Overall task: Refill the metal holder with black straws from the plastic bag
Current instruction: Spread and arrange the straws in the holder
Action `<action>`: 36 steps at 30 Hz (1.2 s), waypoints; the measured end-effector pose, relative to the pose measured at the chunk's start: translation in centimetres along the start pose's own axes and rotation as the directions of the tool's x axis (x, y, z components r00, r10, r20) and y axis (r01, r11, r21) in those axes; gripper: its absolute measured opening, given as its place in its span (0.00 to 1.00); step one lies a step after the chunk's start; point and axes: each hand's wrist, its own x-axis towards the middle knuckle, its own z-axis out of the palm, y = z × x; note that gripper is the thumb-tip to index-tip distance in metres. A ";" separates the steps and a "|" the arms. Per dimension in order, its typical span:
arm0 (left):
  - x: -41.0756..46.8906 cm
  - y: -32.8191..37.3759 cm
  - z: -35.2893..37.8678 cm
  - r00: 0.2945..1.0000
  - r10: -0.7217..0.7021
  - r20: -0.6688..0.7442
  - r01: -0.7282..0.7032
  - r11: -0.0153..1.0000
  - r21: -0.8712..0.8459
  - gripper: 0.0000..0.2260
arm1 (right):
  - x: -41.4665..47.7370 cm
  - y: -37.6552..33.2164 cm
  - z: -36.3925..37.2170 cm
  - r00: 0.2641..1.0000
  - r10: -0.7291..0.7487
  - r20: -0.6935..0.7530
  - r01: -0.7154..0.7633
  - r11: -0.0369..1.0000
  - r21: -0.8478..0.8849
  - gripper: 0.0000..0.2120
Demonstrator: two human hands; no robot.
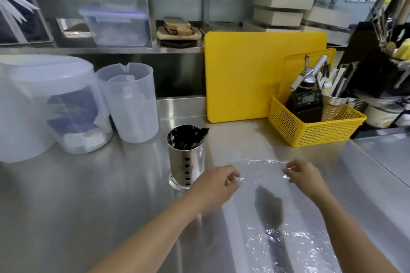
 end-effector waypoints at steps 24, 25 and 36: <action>2.4 -7.4 -10.5 0.986 0.021 -0.163 0.043 0.923 0.382 0.38 | -0.3 -17.8 7.9 0.891 -0.315 0.326 0.243 0.939 0.241 0.24; 3.0 -7.5 -10.5 0.987 0.035 -0.156 0.033 0.911 0.412 0.38 | 0.0 -17.9 8.1 0.890 -0.320 0.325 0.250 0.938 0.239 0.23; 6.8 -7.9 -10.7 0.989 0.125 -0.082 -0.093 0.946 0.312 0.27 | 2.4 -19.5 9.1 0.812 -0.420 0.405 0.311 0.899 0.307 0.10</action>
